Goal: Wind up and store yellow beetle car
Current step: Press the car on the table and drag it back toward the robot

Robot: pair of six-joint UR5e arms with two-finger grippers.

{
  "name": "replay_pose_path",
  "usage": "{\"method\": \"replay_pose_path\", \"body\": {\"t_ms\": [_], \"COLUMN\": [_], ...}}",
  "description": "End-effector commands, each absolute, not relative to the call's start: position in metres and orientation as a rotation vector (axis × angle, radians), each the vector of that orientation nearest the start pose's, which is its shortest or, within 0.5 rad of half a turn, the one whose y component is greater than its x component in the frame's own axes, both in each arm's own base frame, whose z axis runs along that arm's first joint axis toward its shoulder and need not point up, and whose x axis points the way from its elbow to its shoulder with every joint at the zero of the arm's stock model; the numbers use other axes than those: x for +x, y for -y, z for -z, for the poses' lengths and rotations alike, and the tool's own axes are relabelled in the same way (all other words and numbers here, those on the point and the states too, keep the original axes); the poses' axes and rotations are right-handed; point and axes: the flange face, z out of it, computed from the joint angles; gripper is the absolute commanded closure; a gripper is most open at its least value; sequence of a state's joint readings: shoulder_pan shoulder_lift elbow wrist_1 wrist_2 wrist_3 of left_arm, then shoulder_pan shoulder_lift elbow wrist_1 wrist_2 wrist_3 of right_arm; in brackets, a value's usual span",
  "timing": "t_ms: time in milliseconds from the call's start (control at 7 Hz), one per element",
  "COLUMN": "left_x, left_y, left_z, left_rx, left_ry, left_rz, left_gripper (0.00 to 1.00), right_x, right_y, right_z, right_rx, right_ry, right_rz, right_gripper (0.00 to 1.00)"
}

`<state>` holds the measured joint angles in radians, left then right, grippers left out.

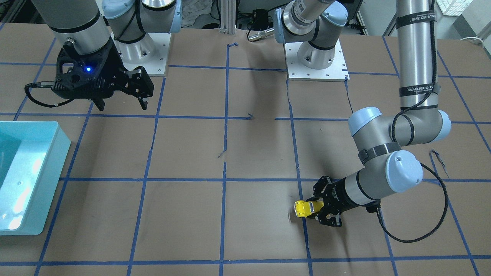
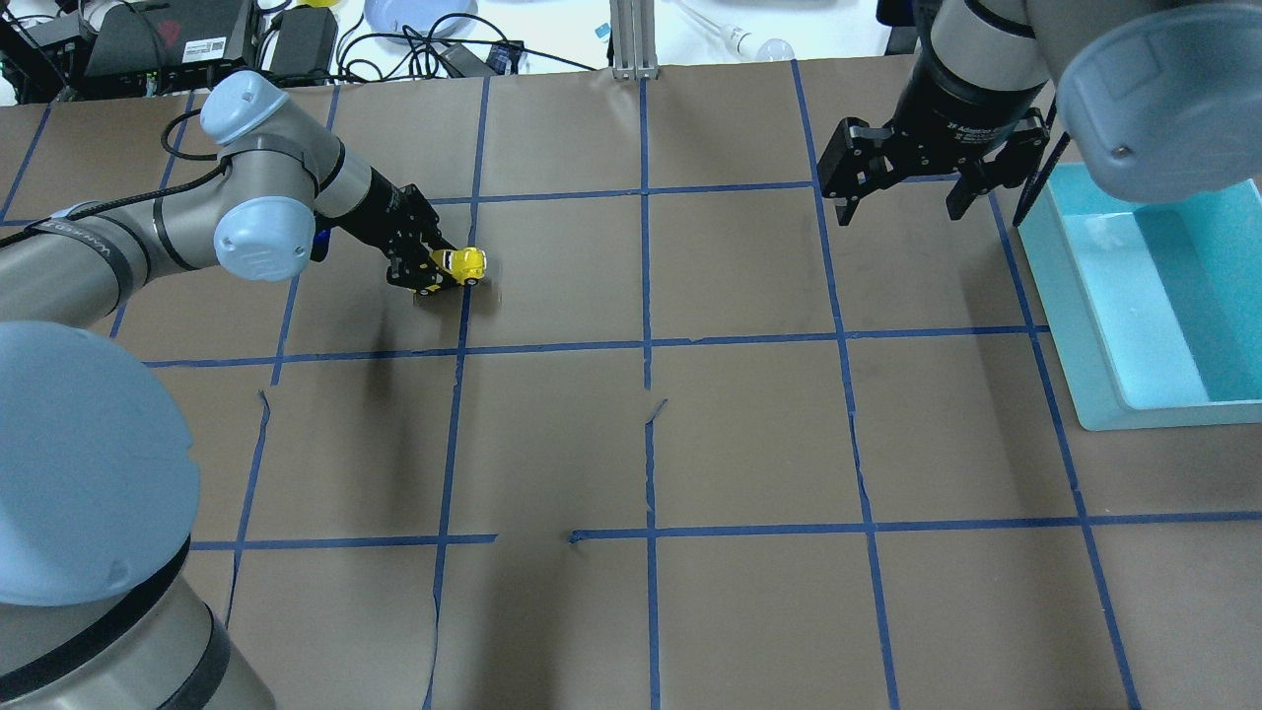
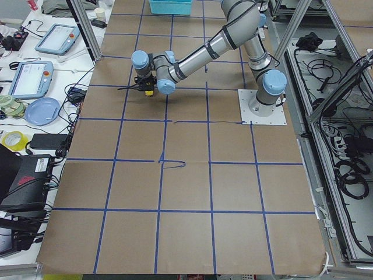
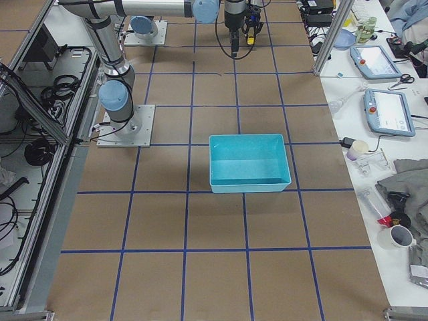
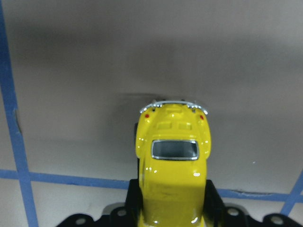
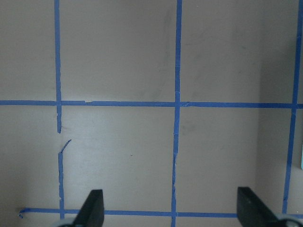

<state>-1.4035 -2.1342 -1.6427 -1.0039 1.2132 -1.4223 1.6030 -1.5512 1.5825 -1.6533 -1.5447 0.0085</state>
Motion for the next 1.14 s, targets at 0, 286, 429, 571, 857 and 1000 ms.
{"method": "replay_pose_path", "body": {"t_ms": [0, 286, 429, 571, 857, 1000], "left_x": [-0.0601, -0.0589, -0.059, -0.059, -0.0584, -0.0573], "left_y": [0.6527, 0.6536, 0.6534, 0.6523, 0.6501, 0.6501], "left_z": [-0.1866, -0.1854, -0.1853, -0.184, -0.1817, -0.1807], "left_rx": [-2.34, -2.341, -2.34, -2.339, -2.336, -2.337], "left_ry": [-2.395, -2.396, -2.394, -2.386, -2.373, -2.37], "left_rz": [-0.467, -0.467, -0.469, -0.477, -0.496, -0.496], "left_gripper": [1.0, 1.0, 1.0, 1.0, 1.0, 1.0], "right_x": [0.1521, 0.1521, 0.1521, 0.1521, 0.1521, 0.1521], "right_y": [0.5003, 0.4998, 0.4998, 0.4998, 0.4998, 0.4998], "right_z": [-0.4802, -0.481, -0.481, -0.481, -0.481, -0.481], "right_rx": [-0.042, -0.044, -0.046, -0.046, -0.046, -0.046], "right_ry": [-3.113, -3.113, -3.113, -3.113, -3.113, -3.113], "right_rz": [0.076, 0.078, 0.078, 0.078, 0.078, 0.078], "right_gripper": [0.0, 0.0, 0.0, 0.0, 0.0, 0.0]}}
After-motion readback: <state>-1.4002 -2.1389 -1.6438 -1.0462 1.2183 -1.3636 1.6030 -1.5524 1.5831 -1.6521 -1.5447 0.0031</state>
